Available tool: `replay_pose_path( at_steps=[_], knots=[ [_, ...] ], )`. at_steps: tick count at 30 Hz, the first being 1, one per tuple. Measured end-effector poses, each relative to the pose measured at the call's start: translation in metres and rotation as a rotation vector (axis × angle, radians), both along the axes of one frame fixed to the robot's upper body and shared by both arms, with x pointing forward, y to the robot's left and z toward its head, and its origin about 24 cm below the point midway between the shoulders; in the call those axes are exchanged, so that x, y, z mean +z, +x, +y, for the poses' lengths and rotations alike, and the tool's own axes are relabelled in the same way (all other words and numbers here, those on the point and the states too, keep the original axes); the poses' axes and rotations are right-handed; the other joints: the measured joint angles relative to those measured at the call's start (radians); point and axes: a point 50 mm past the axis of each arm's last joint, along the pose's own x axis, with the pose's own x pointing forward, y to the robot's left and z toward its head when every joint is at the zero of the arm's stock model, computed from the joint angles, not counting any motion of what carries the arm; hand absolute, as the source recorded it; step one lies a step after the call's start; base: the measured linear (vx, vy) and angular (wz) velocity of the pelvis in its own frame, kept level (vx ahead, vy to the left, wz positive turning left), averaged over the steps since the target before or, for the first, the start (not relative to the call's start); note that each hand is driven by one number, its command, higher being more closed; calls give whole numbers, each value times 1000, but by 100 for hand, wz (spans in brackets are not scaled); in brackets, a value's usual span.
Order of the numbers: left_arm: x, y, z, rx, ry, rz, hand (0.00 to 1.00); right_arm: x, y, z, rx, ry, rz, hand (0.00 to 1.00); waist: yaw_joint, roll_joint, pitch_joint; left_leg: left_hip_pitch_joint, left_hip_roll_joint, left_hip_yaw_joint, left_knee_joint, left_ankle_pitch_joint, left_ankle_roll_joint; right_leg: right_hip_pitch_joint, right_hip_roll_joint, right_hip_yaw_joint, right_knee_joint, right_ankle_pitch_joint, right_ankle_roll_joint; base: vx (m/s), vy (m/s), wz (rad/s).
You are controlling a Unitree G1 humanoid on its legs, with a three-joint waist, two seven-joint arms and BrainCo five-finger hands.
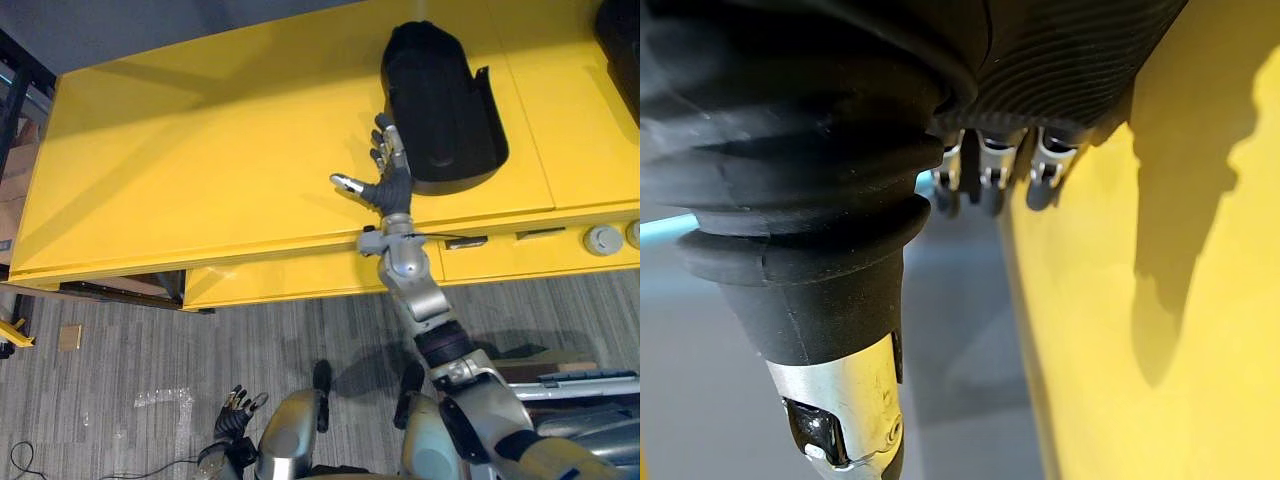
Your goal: Walk over and take plastic housings, then place them on the shelf
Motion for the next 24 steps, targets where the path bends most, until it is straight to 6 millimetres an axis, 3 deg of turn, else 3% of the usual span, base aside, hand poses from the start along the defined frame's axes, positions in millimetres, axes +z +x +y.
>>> replay_pose_path(
  at_steps=[10, 14, 15, 17, 18, 21, 24],
  knots=[
    [0, 0, 0, 3, -2, 1, 0, 9, -9, 12, 224, -13, -79, 0, 0, -1, 1, 3, 3, 9, 1, 0, 0, 1, 1, 5, 0, 0, 0, 0, 0, 0],
    [0, 0, 5, 5, 10, 1, 0, 44, -47, 22, 385, -4, -296, 0, -7, -20, 14, 7, 9, 15, 1, -3, 0, 4, 7, 8, -3, 1, 0, 2, -4, -4],
    [1, 0, 7, 7, 17, 2, 0, 56, -60, 18, 401, -3, -370, 100, -13, -29, 20, 9, 9, 17, 1, -4, 0, 5, 7, 9, -4, 1, 0, 6, 0, -4],
    [1, -1, 12, 12, 28, 4, 0, 66, -74, 4, 376, 8, -440, 100, -26, -47, 30, 13, 10, 21, 3, -7, 1, 10, 9, 14, -7, 2, 2, 4, 6, -6],
    [1, -1, 14, 14, 34, 5, 0, 65, -78, -15, 319, 7, -454, 100, -31, -55, 34, 17, 13, 24, 7, -14, 2, 22, 14, 18, -22, 9, 4, 3, 18, -11],
    [1, -4, 18, 45, 33, 7, 0, 51, -82, -71, 126, -29, -404, 100, -35, -68, 39, 10, 28, 55, 45, -51, 7, 37, 32, 40, -56, 26, 10, 3, 39, -28],
    [1, -7, 21, 60, 42, 11, 0, 35, -90, -107, 5, -74, -330, 100, -66, -75, 42, 0, 32, 74, 67, -73, 13, 36, 38, 59, -79, 38, 17, 45, 75, -20]
  ],
)
